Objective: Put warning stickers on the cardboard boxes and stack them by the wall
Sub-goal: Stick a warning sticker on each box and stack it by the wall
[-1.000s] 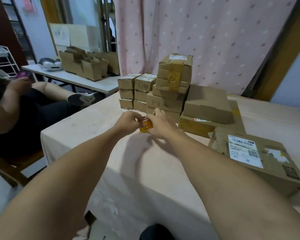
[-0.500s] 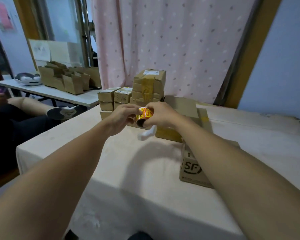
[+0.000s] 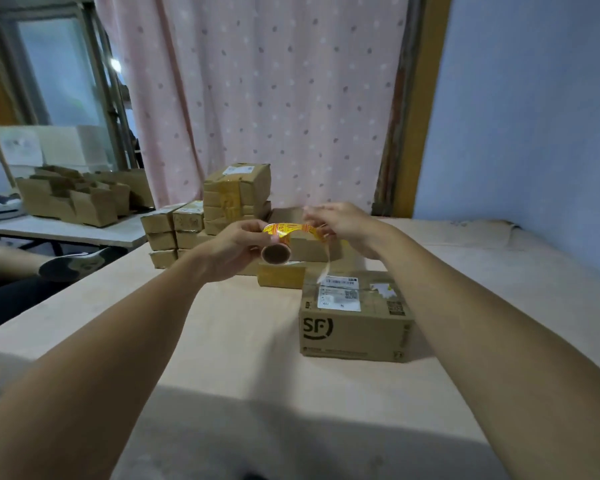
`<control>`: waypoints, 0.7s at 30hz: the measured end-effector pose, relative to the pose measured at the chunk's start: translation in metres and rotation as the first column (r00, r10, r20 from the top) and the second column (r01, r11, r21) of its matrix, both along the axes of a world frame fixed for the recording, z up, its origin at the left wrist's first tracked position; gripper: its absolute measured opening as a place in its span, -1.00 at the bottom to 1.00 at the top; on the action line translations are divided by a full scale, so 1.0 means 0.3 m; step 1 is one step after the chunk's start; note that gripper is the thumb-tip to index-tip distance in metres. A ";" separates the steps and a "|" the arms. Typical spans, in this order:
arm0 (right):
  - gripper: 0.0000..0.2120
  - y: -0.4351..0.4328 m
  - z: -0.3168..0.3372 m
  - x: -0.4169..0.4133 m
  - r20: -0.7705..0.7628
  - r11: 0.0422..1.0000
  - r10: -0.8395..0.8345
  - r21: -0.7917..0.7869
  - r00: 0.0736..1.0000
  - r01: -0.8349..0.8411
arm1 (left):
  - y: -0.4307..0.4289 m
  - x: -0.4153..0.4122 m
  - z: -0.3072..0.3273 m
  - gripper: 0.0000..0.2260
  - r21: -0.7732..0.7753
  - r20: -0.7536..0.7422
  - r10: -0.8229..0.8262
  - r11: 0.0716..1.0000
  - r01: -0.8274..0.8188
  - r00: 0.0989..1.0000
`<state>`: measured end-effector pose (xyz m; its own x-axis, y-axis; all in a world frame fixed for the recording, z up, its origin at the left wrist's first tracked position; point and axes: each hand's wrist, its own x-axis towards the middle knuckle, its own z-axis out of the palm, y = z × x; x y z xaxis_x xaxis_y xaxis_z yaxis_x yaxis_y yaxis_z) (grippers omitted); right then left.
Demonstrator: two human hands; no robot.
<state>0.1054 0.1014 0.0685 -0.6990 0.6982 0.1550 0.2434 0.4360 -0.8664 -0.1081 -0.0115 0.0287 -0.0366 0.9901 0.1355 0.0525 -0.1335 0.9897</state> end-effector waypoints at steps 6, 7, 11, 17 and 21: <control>-0.82 0.021 -0.010 0.161 -0.039 1.000 -0.026 -0.013 0.999 0.026 | 0.038 0.118 0.000 -0.42 -0.019 -0.115 -0.066 0.998 0.064 0.991; -0.83 0.025 -0.013 0.186 -0.049 0.999 -0.030 -0.014 0.998 0.029 | 0.044 0.134 0.001 -0.44 -0.034 -0.140 -0.080 0.996 0.076 0.987; -0.83 0.041 -0.027 0.270 -0.097 0.999 -0.033 -0.007 0.995 0.033 | 0.056 0.192 0.006 -0.63 -0.097 -0.226 -0.129 0.989 0.109 0.966; -0.76 0.062 -0.038 0.379 -0.018 0.989 0.025 -0.144 1.000 -0.027 | 0.058 0.215 -0.004 -0.46 -0.059 -0.169 -0.058 0.997 0.048 0.984; -0.78 0.077 -0.070 0.390 0.008 0.989 0.016 -0.147 1.000 -0.015 | 0.067 0.205 -0.021 -0.47 -0.047 -0.087 0.017 0.999 -0.021 0.996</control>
<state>0.2225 0.1244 0.0475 -0.7107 0.7020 0.0450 0.2456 0.3076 -0.9193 -0.0466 0.0087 0.0223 -0.0461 0.9947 0.0915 0.1402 -0.0842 0.9865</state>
